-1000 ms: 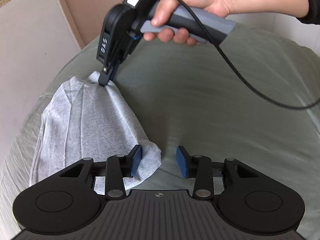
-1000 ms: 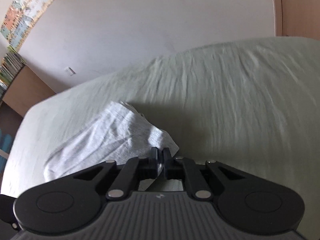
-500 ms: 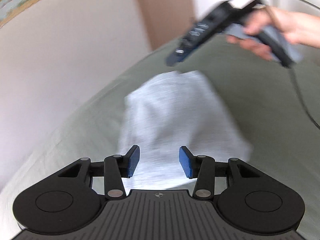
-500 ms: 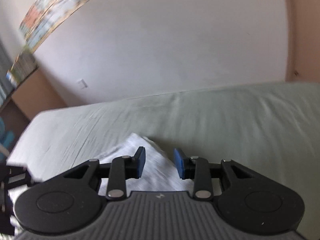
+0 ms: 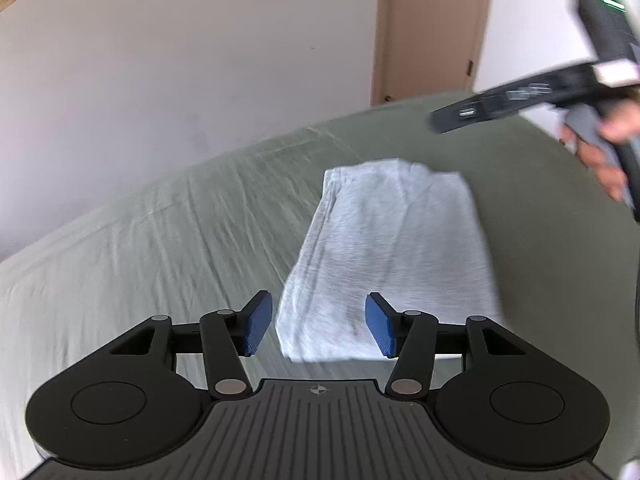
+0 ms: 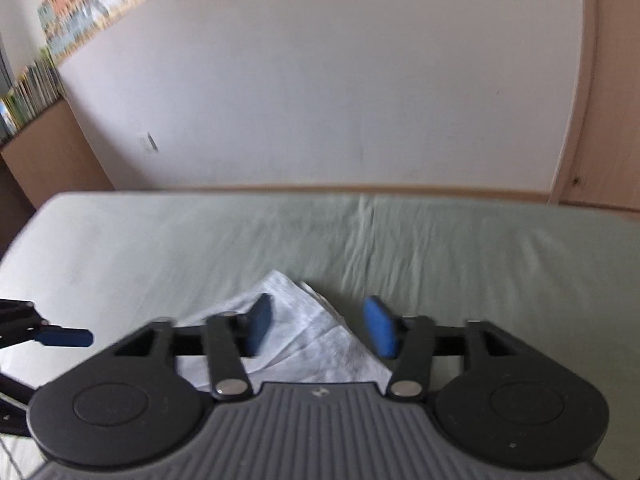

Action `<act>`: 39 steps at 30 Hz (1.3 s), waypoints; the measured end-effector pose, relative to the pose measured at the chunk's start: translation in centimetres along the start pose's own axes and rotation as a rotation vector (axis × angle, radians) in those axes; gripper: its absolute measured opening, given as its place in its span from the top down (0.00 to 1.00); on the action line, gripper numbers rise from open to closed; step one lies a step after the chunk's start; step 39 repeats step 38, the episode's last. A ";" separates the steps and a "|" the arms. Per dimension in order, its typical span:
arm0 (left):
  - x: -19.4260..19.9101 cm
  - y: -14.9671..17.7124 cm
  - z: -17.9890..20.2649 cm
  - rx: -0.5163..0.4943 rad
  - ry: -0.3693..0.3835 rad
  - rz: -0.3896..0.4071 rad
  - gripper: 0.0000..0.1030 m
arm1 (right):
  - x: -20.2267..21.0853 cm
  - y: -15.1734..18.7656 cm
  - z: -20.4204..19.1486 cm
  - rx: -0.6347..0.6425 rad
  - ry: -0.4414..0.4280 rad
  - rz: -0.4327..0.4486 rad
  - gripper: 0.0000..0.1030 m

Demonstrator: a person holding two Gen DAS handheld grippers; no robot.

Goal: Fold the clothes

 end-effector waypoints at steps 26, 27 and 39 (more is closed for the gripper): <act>14.2 5.8 7.6 0.111 -0.177 0.062 0.26 | 22.1 6.1 -11.4 -0.130 0.188 -0.074 0.00; 14.4 5.7 7.5 0.116 -0.180 0.066 0.26 | 22.2 5.9 -11.7 -0.122 0.190 -0.076 0.00; 14.8 5.8 7.3 0.124 -0.186 0.101 0.25 | 22.8 6.0 -13.3 -0.064 0.219 -0.094 0.00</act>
Point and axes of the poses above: each gripper's, at about its wrist camera, not at the fingertips, and x roughly against the way its jaws point, z to its right, y to its underside, the point moved 1 cm from there along -x, roughly the way its jaws point, and after that the axes turned 15 degrees about x, right-handed, at the moved point
